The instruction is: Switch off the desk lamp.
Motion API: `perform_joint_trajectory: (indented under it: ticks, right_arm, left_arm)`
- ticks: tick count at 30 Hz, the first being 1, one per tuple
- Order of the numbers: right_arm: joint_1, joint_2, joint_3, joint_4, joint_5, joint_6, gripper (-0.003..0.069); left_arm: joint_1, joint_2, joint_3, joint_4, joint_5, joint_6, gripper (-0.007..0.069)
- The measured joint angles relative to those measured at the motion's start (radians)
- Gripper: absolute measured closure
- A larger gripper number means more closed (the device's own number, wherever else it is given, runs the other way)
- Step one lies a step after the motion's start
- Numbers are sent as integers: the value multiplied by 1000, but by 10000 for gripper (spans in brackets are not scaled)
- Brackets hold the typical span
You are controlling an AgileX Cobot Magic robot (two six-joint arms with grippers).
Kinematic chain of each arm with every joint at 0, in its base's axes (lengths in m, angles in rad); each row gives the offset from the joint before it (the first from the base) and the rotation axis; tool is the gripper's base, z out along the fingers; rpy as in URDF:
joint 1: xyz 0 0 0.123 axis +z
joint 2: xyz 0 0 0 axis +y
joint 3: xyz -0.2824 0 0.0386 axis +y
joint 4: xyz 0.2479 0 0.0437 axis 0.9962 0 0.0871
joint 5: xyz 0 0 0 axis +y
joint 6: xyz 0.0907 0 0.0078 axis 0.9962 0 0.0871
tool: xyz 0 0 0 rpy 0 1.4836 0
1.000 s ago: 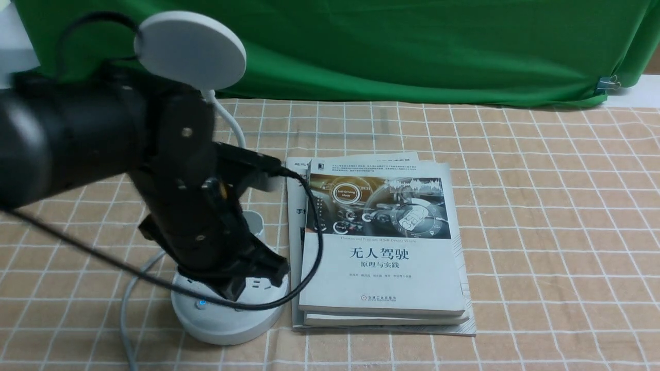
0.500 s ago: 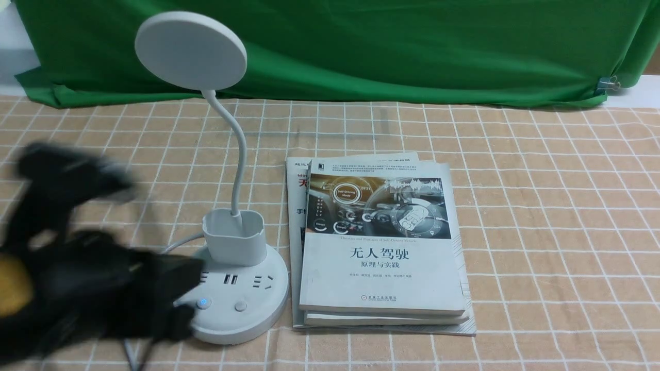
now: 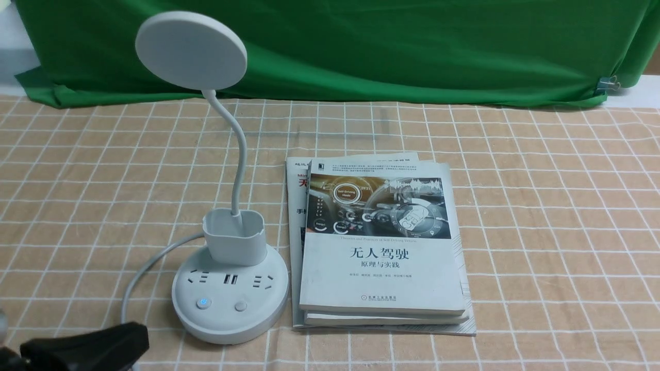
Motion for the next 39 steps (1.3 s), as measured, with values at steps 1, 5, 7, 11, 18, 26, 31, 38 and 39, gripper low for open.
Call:
perform_joint_trajectory:
  ticks: [1, 5, 7, 11, 18, 26, 31, 38, 39]
  right_arm:
    - [0, 0, 0, 0, 0, 0, 417]
    - [0, 0, 0, 0, 0, 0, 417]
    - [0, 0, 0, 0, 0, 0, 417]
    - [0, 0, 0, 0, 0, 0, 417]
    - [0, 0, 0, 0, 0, 1, 417]
    - [0, 0, 0, 0, 0, 1, 417]
    - [0, 0, 0, 0, 0, 0, 417]
    - [0, 0, 0, 0, 0, 0, 417]
    - [0, 0, 0, 0, 0, 0, 417]
  left_arm:
    - [0, -1, 4, 8, 0, 0, 619]
    - [0, -3, 7, 63, 3, 3, 619]
    - [0, -3, 7, 75, 3, 3, 619]
    - [0, -3, 10, 79, 3, 3, 619]
    - [35, -55, 88, 108, -73, 3, 619]
    - [312, -247, 246, 114, -167, -19, 619]
    - [459, -347, 261, 115, -97, -87, 619]
    - [493, -381, 263, 115, -13, -101, 619]
    - [493, -381, 263, 115, -13, -101, 619]
